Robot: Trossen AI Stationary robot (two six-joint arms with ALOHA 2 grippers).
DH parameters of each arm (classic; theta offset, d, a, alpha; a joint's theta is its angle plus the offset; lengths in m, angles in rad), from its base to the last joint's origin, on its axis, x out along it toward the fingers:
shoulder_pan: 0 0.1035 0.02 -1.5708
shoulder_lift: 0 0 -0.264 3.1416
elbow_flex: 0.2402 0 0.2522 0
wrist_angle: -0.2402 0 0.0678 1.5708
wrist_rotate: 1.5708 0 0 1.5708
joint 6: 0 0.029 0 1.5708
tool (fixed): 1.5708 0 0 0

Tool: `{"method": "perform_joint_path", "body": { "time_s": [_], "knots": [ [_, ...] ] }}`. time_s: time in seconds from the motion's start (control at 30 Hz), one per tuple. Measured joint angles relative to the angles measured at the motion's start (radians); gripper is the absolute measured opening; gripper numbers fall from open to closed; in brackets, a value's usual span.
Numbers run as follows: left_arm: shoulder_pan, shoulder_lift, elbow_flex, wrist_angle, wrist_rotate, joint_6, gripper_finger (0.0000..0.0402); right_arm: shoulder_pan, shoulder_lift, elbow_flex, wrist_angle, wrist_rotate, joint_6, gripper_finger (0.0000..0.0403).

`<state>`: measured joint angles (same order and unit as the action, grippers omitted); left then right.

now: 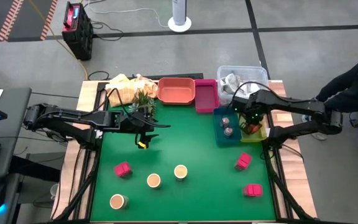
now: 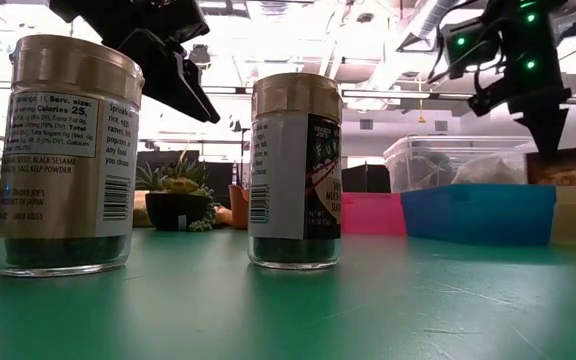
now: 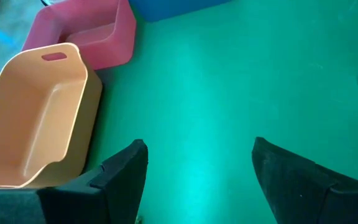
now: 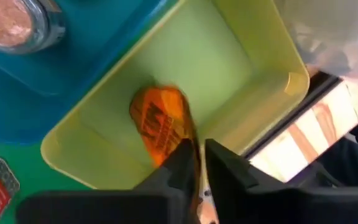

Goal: Sort spices by type
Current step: Put the orange seasoning bag into the yellow bin, then put the red seasoning can into the pink bin

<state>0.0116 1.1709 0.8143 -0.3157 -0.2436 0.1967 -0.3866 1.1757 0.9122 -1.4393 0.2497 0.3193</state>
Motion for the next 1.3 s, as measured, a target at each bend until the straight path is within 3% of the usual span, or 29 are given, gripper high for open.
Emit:
{"method": "perform_joint_path", "body": {
  "time_s": [0.2, 0.37, 0.53, 0.77, 0.9, 1.1, 1.3],
  "knots": [
    [0.000, 0.000, 0.006, -0.013, -0.004, -0.020, 0.0274, 0.000, 0.006, 0.011, -0.009, 0.000, 0.013, 0.0180],
    [0.000, 0.000, 0.039, -0.040, -0.008, -0.025, 0.0274, 0.033, 0.000, 0.108, -0.068, 0.015, 0.061, 0.0247],
    [0.001, -0.001, 0.045, -0.041, -0.008, -0.018, 0.0274, 0.204, -0.019, 0.215, -0.026, 0.060, 0.005, 0.0257],
    [0.005, -0.001, 0.045, -0.076, -0.076, -0.031, 0.0274, 0.633, 0.014, 0.207, 0.046, 0.035, -0.207, 0.0255],
    [0.005, -0.001, 0.045, -0.069, -0.103, -0.028, 0.0274, 0.841, 0.037, 0.207, 0.083, 0.035, -0.173, 0.0256],
    [0.005, -0.001, 0.045, -0.009, -0.133, -0.002, 0.0274, 0.957, 0.102, 0.207, 0.092, -0.037, 0.013, 0.0280],
    [0.005, -0.001, 0.045, 0.012, -0.135, -0.018, 0.0274, 0.985, 0.222, 0.207, 0.071, -0.129, -0.048, 0.0342]
  ]
}}
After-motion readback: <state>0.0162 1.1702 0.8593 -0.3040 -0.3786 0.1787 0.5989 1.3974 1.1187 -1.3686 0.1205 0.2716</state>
